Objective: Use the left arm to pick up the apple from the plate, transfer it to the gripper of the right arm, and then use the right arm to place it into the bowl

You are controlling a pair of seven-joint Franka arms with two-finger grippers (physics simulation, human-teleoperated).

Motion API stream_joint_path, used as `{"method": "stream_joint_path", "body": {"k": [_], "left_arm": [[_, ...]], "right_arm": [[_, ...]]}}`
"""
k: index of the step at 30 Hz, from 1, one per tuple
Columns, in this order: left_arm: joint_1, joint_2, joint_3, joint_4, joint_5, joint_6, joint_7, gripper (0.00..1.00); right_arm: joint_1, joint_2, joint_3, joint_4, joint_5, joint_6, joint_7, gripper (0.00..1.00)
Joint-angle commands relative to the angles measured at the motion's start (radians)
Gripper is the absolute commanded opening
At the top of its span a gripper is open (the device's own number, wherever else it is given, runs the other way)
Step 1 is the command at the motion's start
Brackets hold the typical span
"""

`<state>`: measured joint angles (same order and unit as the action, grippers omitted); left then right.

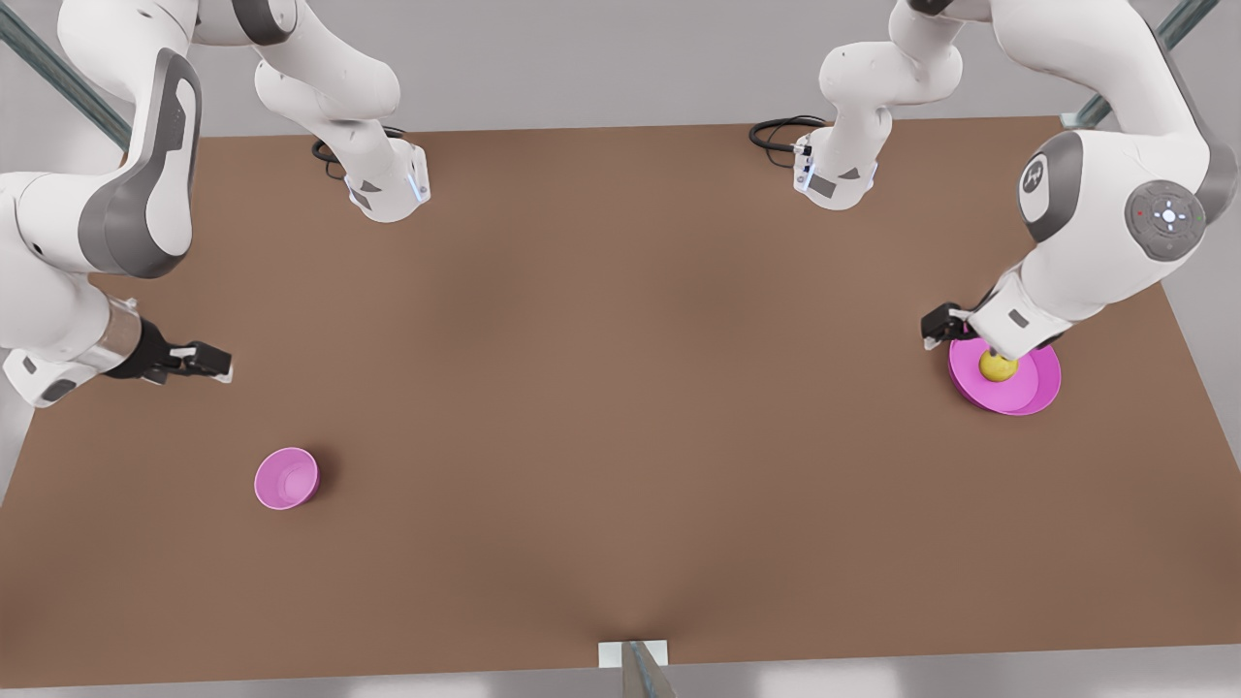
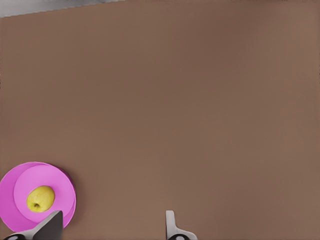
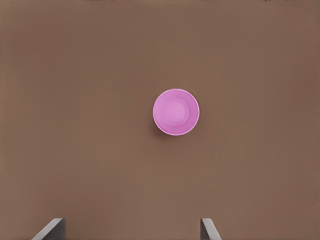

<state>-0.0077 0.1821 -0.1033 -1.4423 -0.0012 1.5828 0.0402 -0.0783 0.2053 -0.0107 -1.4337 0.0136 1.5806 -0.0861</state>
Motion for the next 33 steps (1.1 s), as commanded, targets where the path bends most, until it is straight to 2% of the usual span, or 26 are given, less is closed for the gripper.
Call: {"method": "stream_joint_path", "body": {"k": [1, 3, 5, 9, 14, 20, 22, 33], "left_arm": [[0.0, 0.0, 0.0, 0.0, -0.002, 0.078, 0.027, 1.0], [0.005, 0.026, 0.017, -0.029, -0.002, 0.129, 0.027, 1.0], [0.008, 0.025, 0.1, -0.185, -0.003, 0.279, 0.032, 1.0], [0.018, 0.03, 0.203, -0.38, -0.005, 0.503, 0.148, 1.0], [0.083, 0.083, 0.215, -0.512, -0.01, 0.686, 0.165, 1.0], [0.143, 0.086, 0.277, -0.615, -0.054, 0.761, 0.406, 1.0], [0.149, 0.105, 0.303, -0.667, -0.054, 0.856, 0.47, 1.0], [0.163, 0.148, 0.372, -0.725, -0.056, 0.862, 0.584, 1.0]], "right_arm": [[0.0, 0.0, 0.0, 0.001, 0.0, 0.044, -0.043, 1.0], [0.0, 0.0, 0.0, 0.001, 0.002, 0.044, -0.043, 1.0], [0.0, 0.0, 0.0, 0.001, 0.0, 0.044, -0.044, 1.0], [0.0, 0.002, -0.002, 0.002, 0.002, 0.044, -0.043, 1.0], [-0.003, 0.003, -0.002, 0.002, 0.002, 0.044, -0.044, 1.0], [-0.005, 0.008, -0.002, 0.01, 0.002, 0.044, -0.044, 1.0], [-0.005, 0.008, -0.002, 0.01, 0.002, 0.044, -0.044, 1.0], [-0.006, 0.009, -0.002, 0.01, 0.003, 0.044, -0.06, 1.0]]}}
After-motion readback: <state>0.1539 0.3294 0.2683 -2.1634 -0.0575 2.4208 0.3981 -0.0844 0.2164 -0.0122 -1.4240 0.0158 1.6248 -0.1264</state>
